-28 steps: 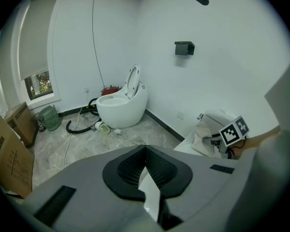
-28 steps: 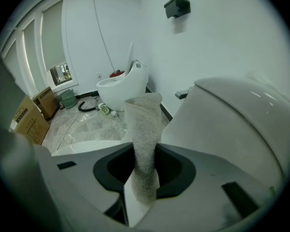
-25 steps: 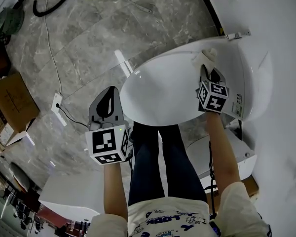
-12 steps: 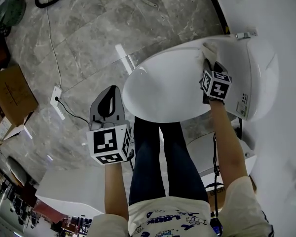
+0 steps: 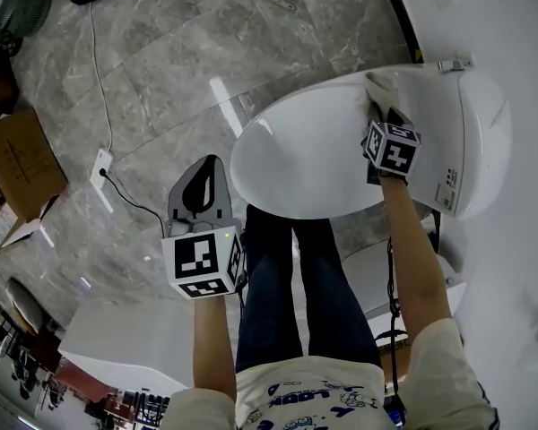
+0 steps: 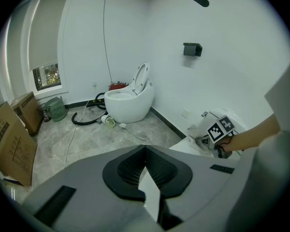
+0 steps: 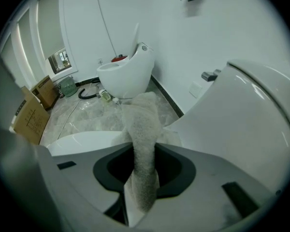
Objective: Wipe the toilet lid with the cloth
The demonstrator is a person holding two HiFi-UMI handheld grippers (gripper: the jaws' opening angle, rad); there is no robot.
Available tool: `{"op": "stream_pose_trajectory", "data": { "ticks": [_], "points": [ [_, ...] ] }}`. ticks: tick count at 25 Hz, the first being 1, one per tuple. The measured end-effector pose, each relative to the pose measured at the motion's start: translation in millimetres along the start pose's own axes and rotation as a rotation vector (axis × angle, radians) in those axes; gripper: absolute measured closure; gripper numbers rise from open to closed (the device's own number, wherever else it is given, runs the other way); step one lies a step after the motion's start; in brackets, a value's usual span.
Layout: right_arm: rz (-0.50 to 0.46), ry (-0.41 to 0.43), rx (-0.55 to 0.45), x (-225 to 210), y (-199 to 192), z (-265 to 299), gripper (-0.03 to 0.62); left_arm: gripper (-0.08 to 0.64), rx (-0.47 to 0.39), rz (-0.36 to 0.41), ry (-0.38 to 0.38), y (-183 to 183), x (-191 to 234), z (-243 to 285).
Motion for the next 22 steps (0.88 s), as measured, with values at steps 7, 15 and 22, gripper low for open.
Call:
{"op": "stream_pose_trajectory", "data": {
  "ticks": [7, 15, 22],
  "points": [
    [-0.077, 0.039, 0.011, 50, 0, 9, 0.494, 0.557, -0.005, -0.022, 0.028, -13, 28, -12],
    [-0.197, 0.108, 0.033, 117, -12, 18, 0.494, 0.557, -0.001, -0.062, 0.064, -38, 56, -32],
    [-0.291, 0.168, 0.057, 184, -31, 21, 0.494, 0.557, -0.003, -0.098, 0.091, -62, 85, -50]
  ]
}}
Point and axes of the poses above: the fingertips, and each gripper's own axes: z forward along the fingers, x to its left, y out of its top, the point moved 6 cm from there along -z, backward along the fingers, and after that the axes turned 10 degrees about y, right-handed, at the moved point
